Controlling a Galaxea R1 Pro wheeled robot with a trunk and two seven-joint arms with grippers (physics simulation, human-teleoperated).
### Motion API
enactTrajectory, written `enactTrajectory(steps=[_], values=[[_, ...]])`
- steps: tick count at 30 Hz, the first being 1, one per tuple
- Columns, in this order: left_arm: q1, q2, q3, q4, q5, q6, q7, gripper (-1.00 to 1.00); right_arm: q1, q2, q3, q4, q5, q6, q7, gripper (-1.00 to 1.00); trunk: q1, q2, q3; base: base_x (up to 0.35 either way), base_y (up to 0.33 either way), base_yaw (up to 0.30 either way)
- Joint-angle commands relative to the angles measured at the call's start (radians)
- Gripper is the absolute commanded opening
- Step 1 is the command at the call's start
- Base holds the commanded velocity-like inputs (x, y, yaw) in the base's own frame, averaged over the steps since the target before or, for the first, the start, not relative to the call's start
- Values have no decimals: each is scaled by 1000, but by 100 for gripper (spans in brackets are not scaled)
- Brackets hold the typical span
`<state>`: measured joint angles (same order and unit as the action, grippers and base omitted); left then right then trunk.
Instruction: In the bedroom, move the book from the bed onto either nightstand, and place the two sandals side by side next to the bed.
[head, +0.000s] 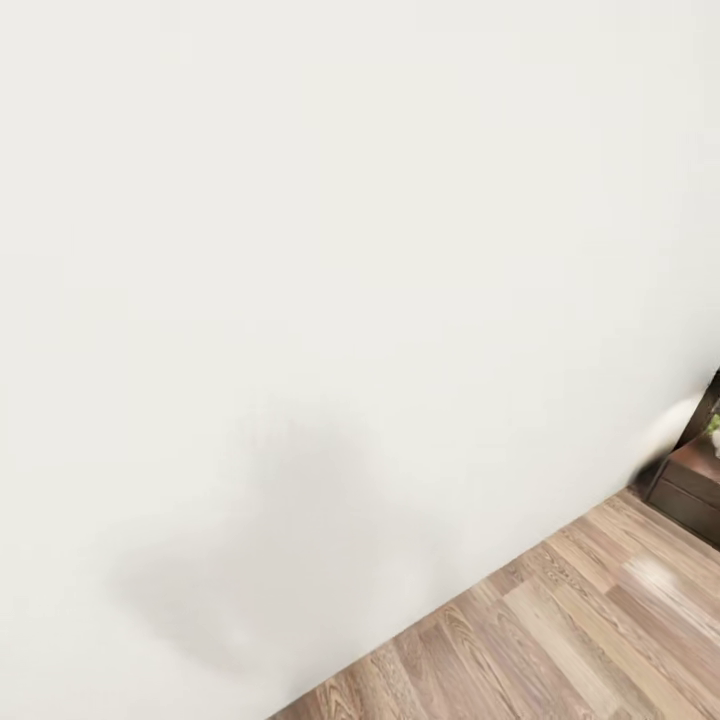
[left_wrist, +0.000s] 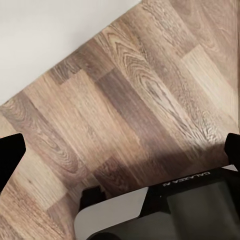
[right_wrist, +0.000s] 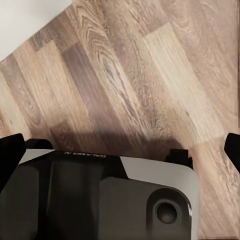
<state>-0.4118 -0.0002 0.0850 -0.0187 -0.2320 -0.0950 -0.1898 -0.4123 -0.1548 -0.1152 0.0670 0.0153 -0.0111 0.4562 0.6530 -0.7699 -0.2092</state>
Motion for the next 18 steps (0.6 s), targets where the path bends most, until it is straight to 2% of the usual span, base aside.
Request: enactTrajectory(steps=[1, 18], values=[[-1, 0, 9, 0, -10, -3, -2, 100, -2, 0, -8, 4, 0, -1, 3, 100, 0, -1, -1, 0, 0, -298], [-1, 0, 9, 0, -10, -3, -2, 100, -2, -2, -8, 4, -3, -1, 7, 100, 0, -1, -1, 0, 0, -300]])
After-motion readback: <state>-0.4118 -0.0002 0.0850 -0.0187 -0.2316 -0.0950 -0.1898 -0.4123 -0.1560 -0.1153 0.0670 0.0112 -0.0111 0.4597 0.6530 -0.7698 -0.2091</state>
